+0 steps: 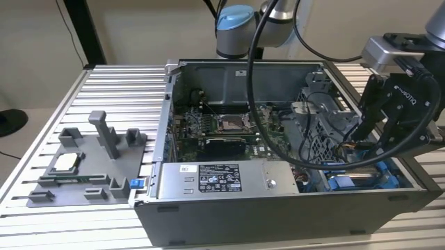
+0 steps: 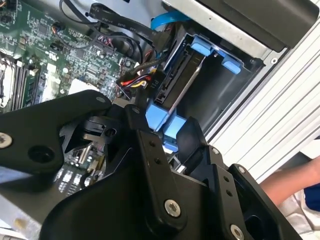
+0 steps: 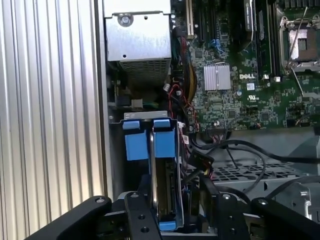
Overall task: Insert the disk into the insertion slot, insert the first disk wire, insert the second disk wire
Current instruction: 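Insert the first disk wire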
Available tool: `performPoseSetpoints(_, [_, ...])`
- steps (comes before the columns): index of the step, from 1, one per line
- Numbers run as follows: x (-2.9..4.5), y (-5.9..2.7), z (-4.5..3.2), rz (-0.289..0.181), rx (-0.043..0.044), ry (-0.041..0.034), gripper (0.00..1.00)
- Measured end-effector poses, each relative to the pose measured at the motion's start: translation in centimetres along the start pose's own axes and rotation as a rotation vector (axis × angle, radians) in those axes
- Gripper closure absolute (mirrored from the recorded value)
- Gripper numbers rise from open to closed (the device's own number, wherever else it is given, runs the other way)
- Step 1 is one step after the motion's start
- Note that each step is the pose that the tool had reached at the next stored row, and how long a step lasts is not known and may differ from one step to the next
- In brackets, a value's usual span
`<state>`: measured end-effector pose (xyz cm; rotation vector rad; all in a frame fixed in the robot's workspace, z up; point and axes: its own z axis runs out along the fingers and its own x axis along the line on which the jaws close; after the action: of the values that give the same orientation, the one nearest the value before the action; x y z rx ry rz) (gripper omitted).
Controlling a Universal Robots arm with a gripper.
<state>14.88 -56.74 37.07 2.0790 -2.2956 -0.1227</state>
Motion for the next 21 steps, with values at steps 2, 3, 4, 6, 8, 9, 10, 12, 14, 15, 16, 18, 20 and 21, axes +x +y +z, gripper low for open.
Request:
performPoseSetpoints(2, [-0.02,-0.12,0.01,0.011,0.0,-0.0037,0.0])
performPoseSetpoints(3, [-0.02,-0.18,0.01,0.016,0.0,-0.0054,0.0])
performPoseSetpoints(4, [-0.03,-0.24,0.02,0.022,0.0,-0.0069,0.0])
performPoseSetpoints(6, [-0.06,-0.39,0.04,0.033,0.0002,-0.0091,0.0])
performPoseSetpoints(8, [-0.09,-0.57,0.04,0.04,0.0003,-0.0095,0.0])
performPoseSetpoints(9, [-0.1,-0.59,0.04,0.041,0.0003,-0.0096,0.0])
performPoseSetpoints(10, [-0.09,-0.59,0.04,0.041,0.0004,-0.0097,0.0])
performPoseSetpoints(12, [-0.09,-0.6,0.04,0.041,0.0004,-0.0098,0.0])
performPoseSetpoints(14, [-0.1,-0.61,0.04,0.041,0.0003,-0.0098,0.0])
performPoseSetpoints(15, [-0.12,-0.63,0.04,0.041,0.0003,-0.0098,0.0])
performPoseSetpoints(16, [-0.14,-0.66,0.04,0.041,0.0003,-0.0098,0.0])
performPoseSetpoints(18, [-0.21,-0.74,0.04,0.041,0.0004,-0.0098,0.0])
performPoseSetpoints(20, [-0.3,-0.85,0.03,0.041,0.0004,-0.0097,0.0])
performPoseSetpoints(21, [-0.35,-0.91,0.03,0.041,0.0004,-0.0098,0.0])
